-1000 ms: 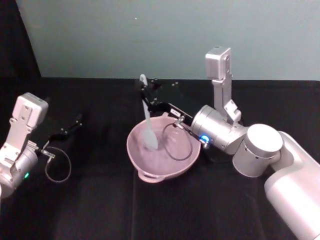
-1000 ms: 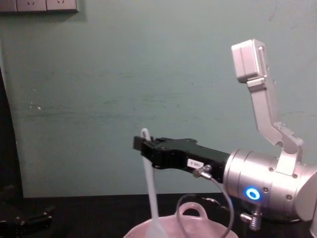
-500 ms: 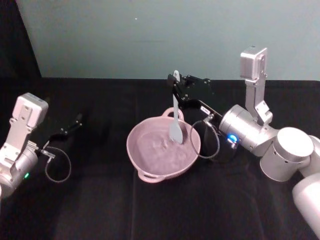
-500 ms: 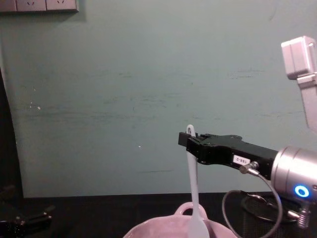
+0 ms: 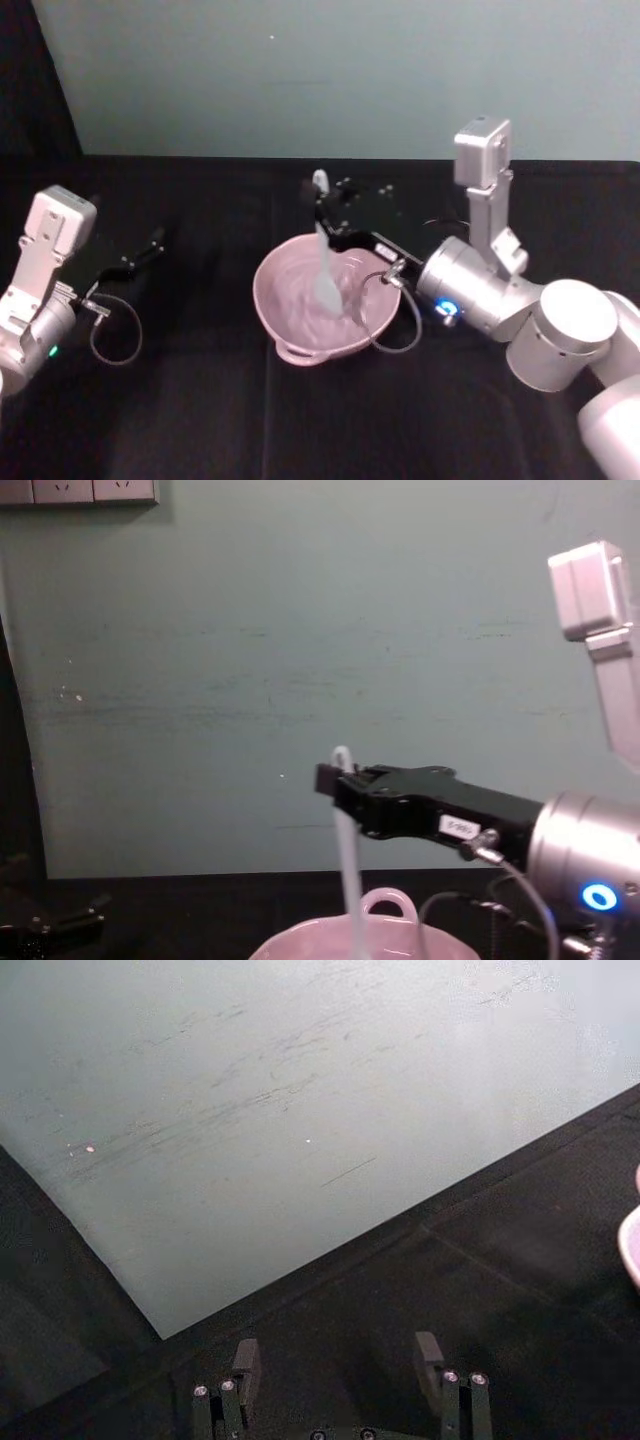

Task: Use the one hand to pick up the spoon and stir the clear water in the bowl.

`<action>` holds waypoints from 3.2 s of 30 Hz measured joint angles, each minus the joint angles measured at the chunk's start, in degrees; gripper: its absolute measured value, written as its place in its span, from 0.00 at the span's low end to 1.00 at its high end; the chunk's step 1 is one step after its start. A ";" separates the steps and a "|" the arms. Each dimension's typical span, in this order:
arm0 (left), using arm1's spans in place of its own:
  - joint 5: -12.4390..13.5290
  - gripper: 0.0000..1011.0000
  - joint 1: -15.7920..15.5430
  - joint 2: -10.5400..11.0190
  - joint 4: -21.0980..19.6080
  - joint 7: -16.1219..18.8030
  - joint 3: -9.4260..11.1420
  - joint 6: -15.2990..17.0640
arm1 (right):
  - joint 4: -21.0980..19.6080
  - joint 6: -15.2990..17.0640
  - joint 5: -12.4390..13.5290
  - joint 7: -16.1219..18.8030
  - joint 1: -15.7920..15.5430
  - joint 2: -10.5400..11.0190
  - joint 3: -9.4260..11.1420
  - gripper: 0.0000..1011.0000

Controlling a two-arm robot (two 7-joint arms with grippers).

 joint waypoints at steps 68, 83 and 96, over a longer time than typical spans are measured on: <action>0.00 1.00 0.00 0.00 0.00 0.00 0.00 0.00 | -16.87 0.60 2.93 -6.18 -5.73 7.53 12.24 0.11; 0.00 1.00 0.00 0.00 0.00 0.00 0.00 0.00 | -13.01 3.36 5.34 -7.81 -8.50 7.83 15.01 0.11; 0.00 1.00 0.00 0.00 0.00 0.00 0.00 0.00 | -3.76 4.24 13.45 -6.50 -7.93 4.10 15.78 0.11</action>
